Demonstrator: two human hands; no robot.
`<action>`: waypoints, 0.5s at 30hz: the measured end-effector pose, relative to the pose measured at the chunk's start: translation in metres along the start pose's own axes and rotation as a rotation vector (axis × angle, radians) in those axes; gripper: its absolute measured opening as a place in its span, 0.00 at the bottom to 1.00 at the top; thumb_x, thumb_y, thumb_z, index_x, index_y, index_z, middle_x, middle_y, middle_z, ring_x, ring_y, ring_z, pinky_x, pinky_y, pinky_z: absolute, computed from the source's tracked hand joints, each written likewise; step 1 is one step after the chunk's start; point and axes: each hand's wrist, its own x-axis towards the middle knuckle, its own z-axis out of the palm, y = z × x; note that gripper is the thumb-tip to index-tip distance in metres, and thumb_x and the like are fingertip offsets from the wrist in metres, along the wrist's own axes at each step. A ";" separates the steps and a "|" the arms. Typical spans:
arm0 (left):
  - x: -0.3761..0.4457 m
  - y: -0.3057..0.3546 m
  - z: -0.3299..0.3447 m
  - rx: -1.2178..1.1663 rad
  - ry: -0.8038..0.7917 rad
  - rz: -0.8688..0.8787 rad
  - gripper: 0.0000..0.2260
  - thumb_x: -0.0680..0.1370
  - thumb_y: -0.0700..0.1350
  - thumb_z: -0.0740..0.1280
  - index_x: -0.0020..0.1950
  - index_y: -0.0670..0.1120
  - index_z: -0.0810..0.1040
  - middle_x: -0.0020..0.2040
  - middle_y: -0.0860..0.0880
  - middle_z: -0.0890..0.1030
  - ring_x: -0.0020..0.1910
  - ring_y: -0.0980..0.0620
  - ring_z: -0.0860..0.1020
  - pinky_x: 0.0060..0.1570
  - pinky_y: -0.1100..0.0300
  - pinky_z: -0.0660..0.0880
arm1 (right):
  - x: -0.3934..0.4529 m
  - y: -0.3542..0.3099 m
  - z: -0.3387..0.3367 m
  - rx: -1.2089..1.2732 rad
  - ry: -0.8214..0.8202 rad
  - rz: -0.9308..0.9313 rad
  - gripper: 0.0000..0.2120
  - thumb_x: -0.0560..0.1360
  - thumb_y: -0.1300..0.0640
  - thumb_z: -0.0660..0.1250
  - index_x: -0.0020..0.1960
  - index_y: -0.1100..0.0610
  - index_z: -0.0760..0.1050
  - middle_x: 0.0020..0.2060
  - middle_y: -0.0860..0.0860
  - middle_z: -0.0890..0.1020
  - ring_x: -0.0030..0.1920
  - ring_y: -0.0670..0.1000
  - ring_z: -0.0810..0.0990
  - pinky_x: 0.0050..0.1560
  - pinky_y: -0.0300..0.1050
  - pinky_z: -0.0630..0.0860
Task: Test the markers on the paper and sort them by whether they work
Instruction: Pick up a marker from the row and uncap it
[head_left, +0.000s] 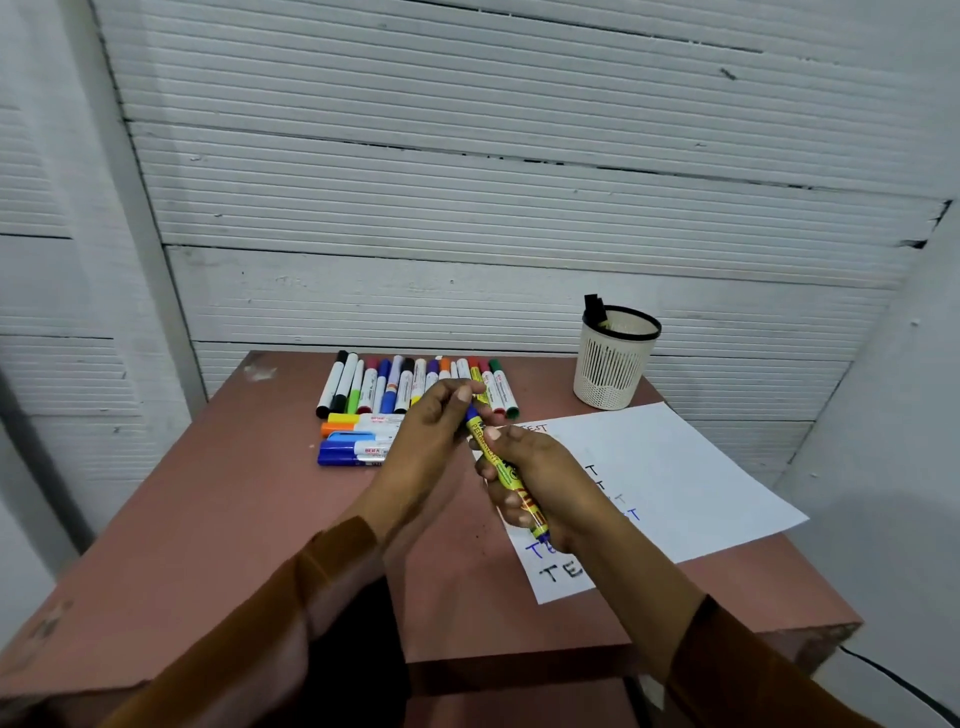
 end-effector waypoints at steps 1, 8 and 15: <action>0.003 -0.003 -0.008 0.231 -0.029 0.023 0.12 0.80 0.45 0.58 0.62 0.46 0.72 0.47 0.51 0.78 0.48 0.58 0.78 0.43 0.72 0.73 | 0.002 0.000 -0.004 -0.059 0.040 -0.017 0.06 0.80 0.55 0.58 0.50 0.58 0.71 0.29 0.51 0.73 0.21 0.46 0.65 0.20 0.34 0.62; 0.004 -0.044 -0.071 1.255 0.090 0.223 0.21 0.77 0.57 0.57 0.67 0.50 0.73 0.62 0.47 0.77 0.62 0.46 0.72 0.63 0.50 0.64 | 0.022 -0.010 -0.046 -0.542 0.449 -0.265 0.03 0.75 0.62 0.62 0.47 0.56 0.69 0.41 0.48 0.82 0.40 0.46 0.75 0.38 0.32 0.68; 0.008 -0.052 -0.077 1.432 0.087 0.263 0.25 0.74 0.57 0.51 0.62 0.49 0.77 0.57 0.48 0.80 0.58 0.46 0.76 0.62 0.46 0.62 | 0.045 -0.070 -0.081 -0.586 0.793 -0.706 0.08 0.77 0.62 0.63 0.54 0.61 0.69 0.44 0.49 0.77 0.42 0.48 0.75 0.37 0.30 0.69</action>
